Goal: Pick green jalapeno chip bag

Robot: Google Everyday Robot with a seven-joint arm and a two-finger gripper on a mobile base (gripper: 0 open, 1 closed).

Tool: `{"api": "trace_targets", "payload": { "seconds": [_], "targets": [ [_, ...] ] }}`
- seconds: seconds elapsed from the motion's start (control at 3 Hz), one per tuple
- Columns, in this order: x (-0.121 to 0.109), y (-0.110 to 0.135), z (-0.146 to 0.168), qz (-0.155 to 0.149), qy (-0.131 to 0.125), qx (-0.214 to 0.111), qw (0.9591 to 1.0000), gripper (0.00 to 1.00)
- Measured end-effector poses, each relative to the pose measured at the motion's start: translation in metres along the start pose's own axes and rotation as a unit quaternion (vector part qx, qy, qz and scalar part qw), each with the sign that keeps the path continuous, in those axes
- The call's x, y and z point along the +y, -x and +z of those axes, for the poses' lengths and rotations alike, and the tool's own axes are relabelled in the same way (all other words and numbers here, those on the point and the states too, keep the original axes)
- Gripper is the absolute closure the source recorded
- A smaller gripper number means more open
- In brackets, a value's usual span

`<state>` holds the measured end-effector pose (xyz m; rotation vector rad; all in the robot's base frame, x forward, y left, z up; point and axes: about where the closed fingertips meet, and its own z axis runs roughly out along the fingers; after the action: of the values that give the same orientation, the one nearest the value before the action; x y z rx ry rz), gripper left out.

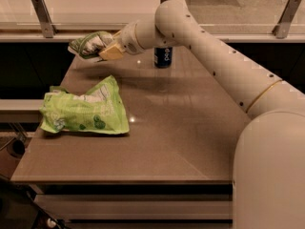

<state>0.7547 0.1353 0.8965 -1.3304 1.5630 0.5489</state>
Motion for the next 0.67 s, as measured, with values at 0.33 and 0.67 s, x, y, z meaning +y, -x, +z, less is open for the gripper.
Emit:
{"api": "trace_targets", "payload": {
  "seconds": [0.33, 0.67],
  "targets": [
    [-0.004, 0.014, -0.011, -0.012, -0.010, -0.012, 0.9998, 1.00],
    [-0.011, 0.033, -0.026, -0.027, -0.026, -0.012, 0.9992, 1.00]
  ]
}}
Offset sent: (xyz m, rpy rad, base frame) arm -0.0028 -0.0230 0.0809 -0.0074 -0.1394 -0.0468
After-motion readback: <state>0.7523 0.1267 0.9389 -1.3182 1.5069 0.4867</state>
